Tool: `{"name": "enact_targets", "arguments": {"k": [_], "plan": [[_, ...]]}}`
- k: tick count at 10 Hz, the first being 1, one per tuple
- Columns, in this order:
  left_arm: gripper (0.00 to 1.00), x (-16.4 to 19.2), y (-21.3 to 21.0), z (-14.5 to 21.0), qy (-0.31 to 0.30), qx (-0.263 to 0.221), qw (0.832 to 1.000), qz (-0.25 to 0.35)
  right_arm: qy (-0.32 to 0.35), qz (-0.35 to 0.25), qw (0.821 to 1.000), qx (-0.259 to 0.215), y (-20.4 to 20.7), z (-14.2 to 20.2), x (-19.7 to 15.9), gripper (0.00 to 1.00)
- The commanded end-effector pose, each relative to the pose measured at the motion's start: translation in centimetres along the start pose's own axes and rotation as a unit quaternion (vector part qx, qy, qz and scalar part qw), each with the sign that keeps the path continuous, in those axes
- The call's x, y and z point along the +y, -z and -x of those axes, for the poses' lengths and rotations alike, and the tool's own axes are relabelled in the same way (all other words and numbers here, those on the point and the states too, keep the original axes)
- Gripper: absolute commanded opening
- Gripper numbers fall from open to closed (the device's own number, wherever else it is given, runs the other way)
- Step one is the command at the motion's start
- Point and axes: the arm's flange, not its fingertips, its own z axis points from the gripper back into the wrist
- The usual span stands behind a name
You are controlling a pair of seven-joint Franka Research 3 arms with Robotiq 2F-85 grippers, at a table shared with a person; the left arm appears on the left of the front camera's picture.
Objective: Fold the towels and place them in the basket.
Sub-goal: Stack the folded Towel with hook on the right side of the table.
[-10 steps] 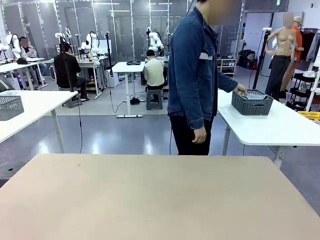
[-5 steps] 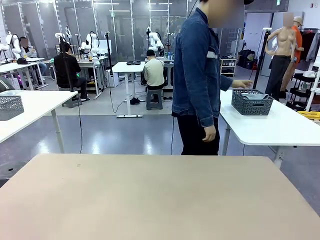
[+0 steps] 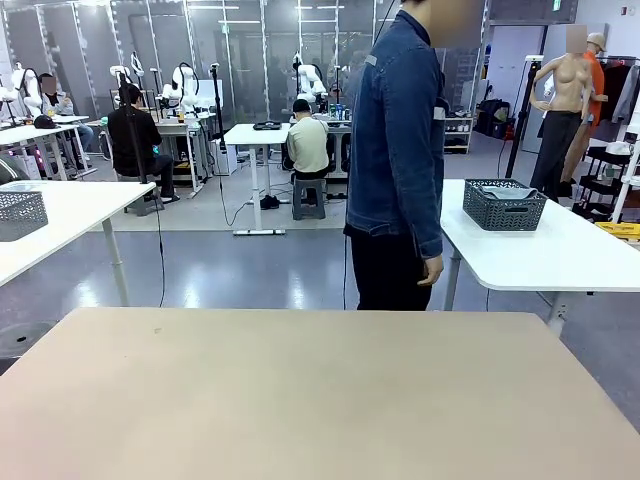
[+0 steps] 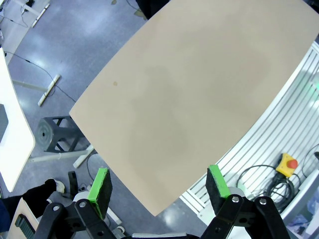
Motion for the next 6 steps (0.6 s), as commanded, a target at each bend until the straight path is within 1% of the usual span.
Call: {"name": "enact_targets", "arguments": {"k": [1,6], "plan": [[0.95,0.0,-0.05,0.04,0.003,0.002,1.0,-0.005,0.001,0.002,1.0,0.001,-0.11,-0.13,-0.17,1.0],[0.95,0.0,-0.05,0.04,0.003,0.002,1.0,-0.005,0.001,0.002,1.0,0.001,-0.11,-0.13,-0.17,1.0]]}}
